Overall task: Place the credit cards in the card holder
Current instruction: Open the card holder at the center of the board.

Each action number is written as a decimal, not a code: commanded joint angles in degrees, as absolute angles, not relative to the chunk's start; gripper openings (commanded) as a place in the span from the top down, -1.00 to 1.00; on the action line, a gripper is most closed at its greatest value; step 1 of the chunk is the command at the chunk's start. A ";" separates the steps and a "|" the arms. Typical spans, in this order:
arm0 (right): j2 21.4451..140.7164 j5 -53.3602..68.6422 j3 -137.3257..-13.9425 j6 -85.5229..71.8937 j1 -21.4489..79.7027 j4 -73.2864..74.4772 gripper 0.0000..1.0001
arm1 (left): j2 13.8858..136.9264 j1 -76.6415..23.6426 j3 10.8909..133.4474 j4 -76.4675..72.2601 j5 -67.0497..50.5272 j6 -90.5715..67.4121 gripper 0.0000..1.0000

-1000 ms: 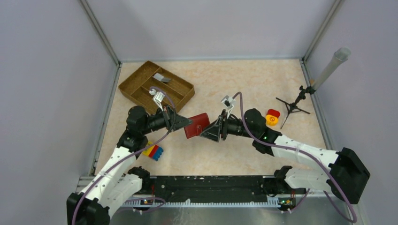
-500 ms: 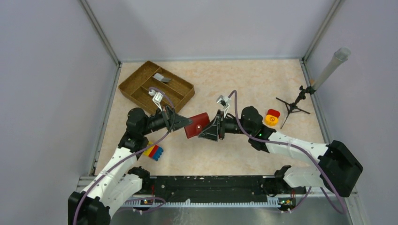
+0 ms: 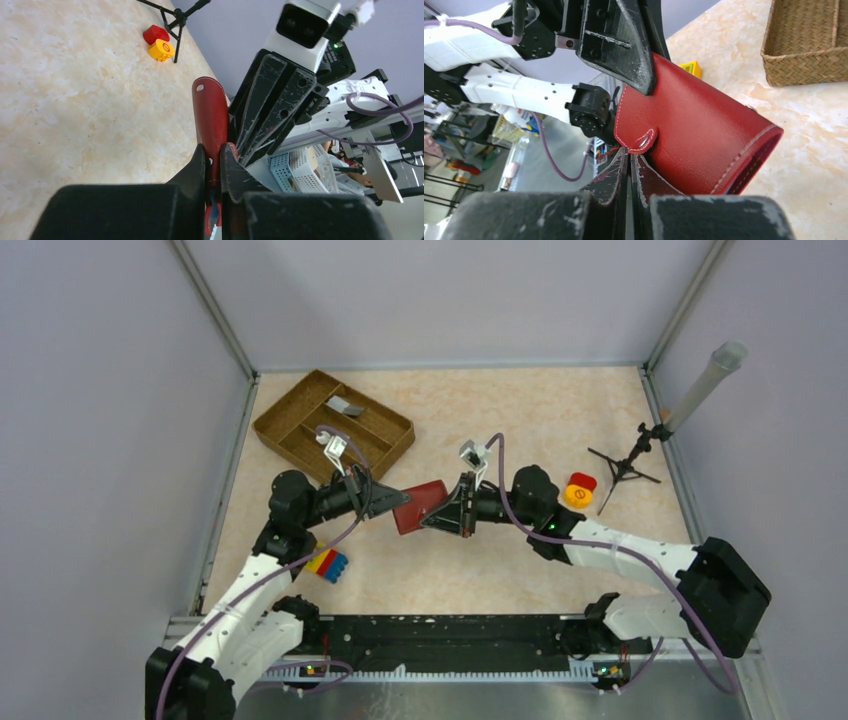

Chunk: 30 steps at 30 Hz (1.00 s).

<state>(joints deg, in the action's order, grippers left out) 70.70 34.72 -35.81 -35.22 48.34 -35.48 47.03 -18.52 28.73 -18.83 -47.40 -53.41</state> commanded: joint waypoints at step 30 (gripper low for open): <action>60.16 -8.03 -29.35 -47.74 55.53 -7.59 -0.30 | 45.94 -35.92 6.07 -14.97 -6.49 -64.38 0.41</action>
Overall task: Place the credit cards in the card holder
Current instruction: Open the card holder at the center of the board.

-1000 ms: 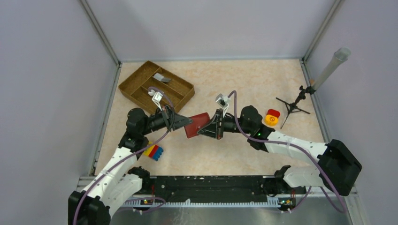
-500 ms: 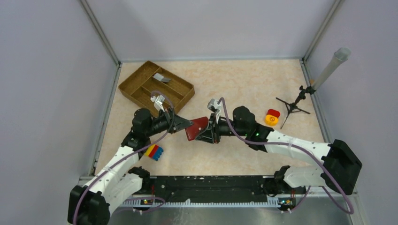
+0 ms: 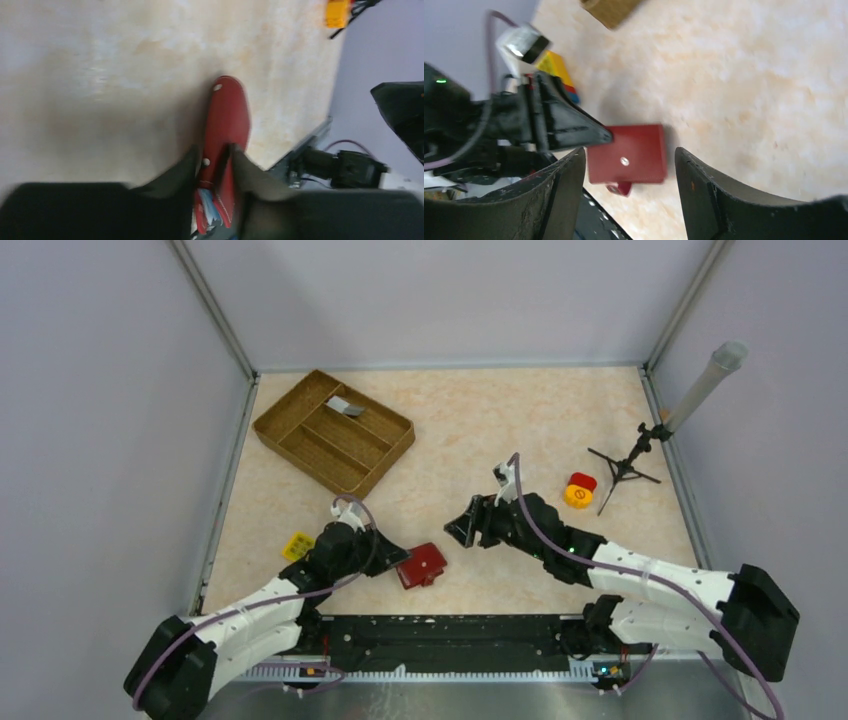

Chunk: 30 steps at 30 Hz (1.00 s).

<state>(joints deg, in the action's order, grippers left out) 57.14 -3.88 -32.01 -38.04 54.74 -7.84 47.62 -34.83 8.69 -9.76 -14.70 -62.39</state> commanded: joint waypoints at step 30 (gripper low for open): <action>83.52 -4.72 -32.29 -66.44 61.68 -18.85 0.18 | 50.65 -39.17 16.63 2.94 -3.05 -39.31 -0.55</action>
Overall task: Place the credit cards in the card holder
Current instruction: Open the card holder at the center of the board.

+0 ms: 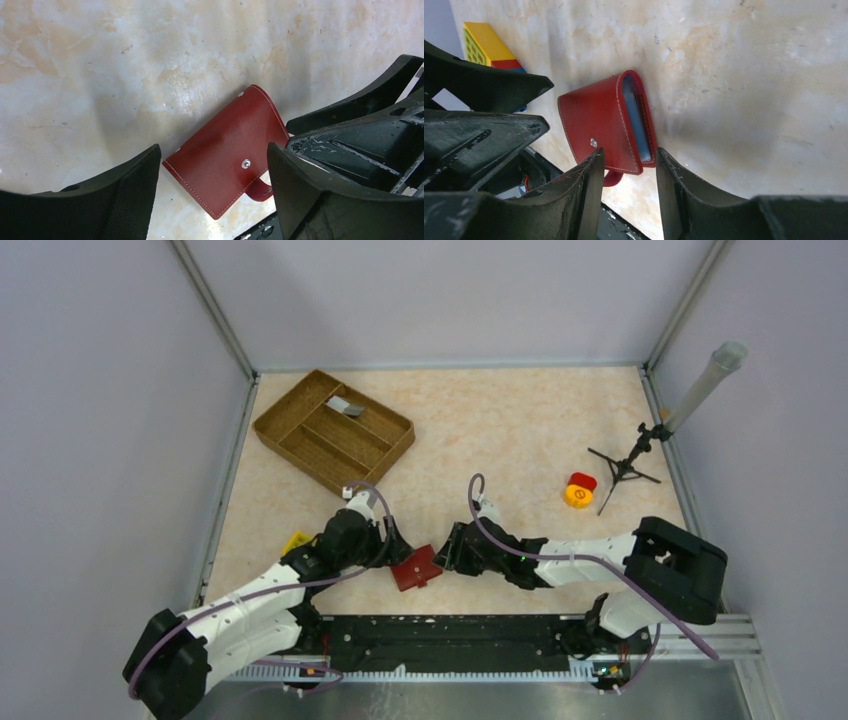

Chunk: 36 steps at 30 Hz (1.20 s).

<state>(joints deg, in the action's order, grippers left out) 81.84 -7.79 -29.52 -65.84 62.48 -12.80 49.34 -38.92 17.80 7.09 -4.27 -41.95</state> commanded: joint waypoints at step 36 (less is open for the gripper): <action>83.01 -15.04 -44.43 -65.91 67.79 10.24 -0.24 | 53.21 -44.82 23.97 14.94 2.47 -47.81 -0.34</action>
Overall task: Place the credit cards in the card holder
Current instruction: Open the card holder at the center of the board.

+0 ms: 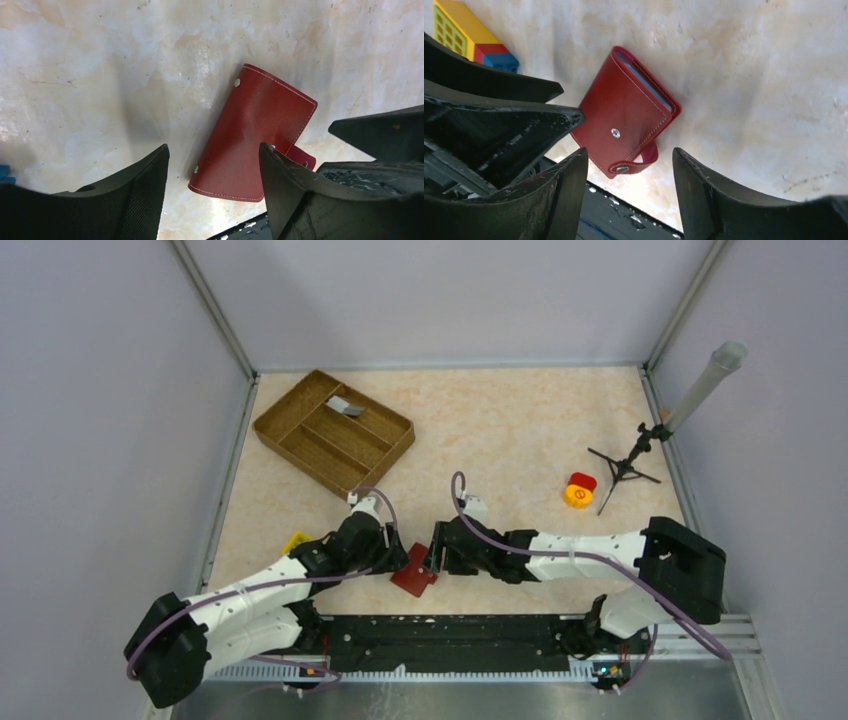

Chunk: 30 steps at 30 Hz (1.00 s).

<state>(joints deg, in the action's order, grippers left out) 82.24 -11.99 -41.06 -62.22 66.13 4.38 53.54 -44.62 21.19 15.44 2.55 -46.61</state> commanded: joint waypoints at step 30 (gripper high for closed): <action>81.24 -19.23 -47.04 -61.15 66.15 14.54 1.00 | 55.97 -53.29 29.06 17.75 8.95 -42.48 -0.70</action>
<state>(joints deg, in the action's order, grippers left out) 85.82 -15.05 -45.06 -63.66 67.61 12.51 54.59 -50.52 25.39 18.65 5.63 -44.36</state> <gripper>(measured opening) 0.003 0.832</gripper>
